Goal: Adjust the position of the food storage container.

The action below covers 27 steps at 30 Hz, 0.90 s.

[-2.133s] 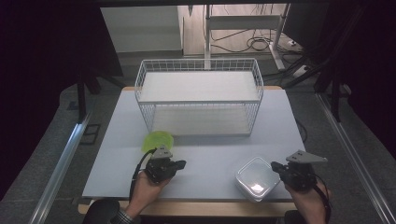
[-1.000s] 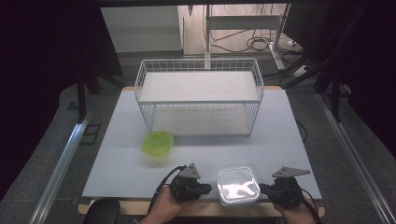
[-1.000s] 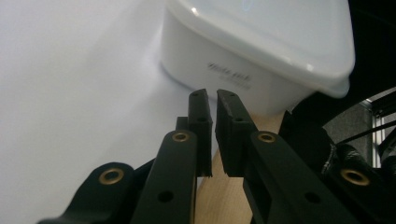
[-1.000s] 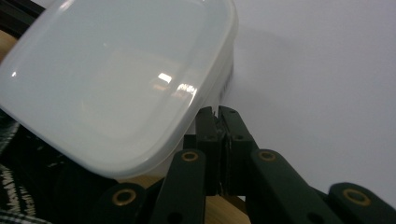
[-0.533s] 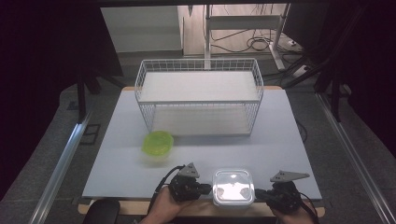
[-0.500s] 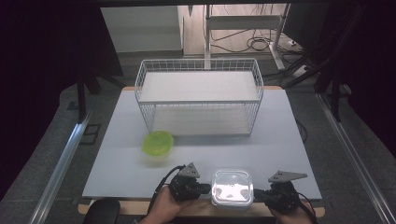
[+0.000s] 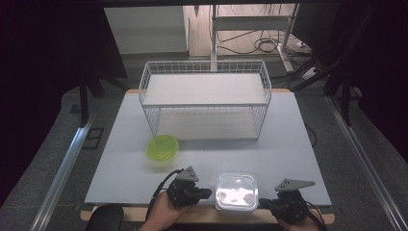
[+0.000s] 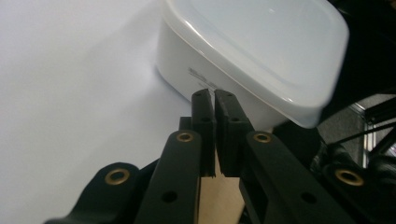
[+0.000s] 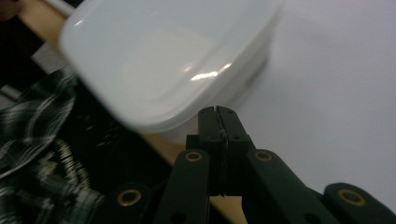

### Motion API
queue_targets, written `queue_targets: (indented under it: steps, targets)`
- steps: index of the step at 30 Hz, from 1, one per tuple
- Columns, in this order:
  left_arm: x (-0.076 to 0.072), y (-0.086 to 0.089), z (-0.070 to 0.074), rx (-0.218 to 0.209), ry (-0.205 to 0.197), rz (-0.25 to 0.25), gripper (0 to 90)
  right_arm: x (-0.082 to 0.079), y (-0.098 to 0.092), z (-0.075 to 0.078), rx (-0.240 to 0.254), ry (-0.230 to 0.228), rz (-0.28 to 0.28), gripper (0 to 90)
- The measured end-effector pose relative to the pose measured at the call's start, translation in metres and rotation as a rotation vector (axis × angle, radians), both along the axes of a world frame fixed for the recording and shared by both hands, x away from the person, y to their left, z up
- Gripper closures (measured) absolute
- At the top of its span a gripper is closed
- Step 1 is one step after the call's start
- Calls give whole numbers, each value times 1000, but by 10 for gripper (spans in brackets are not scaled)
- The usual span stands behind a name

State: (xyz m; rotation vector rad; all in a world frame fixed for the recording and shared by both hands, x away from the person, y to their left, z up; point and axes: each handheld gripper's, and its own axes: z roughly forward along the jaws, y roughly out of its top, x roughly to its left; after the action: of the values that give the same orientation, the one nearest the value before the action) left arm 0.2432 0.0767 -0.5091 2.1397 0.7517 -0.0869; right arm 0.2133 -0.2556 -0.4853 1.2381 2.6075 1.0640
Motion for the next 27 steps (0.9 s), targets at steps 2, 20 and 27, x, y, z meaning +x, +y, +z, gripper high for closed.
queue_targets:
  steps: [2,20,27]
  targets:
    - [-5,0,0,-4,9,-5,888,-3,2,-1,-5,8,11,895]
    - [6,7,-2,50,-6,66,886,27,26,-3,-4,-13,8,894]
    - [23,19,-2,66,-16,133,893,49,40,-4,-6,-21,19,895]
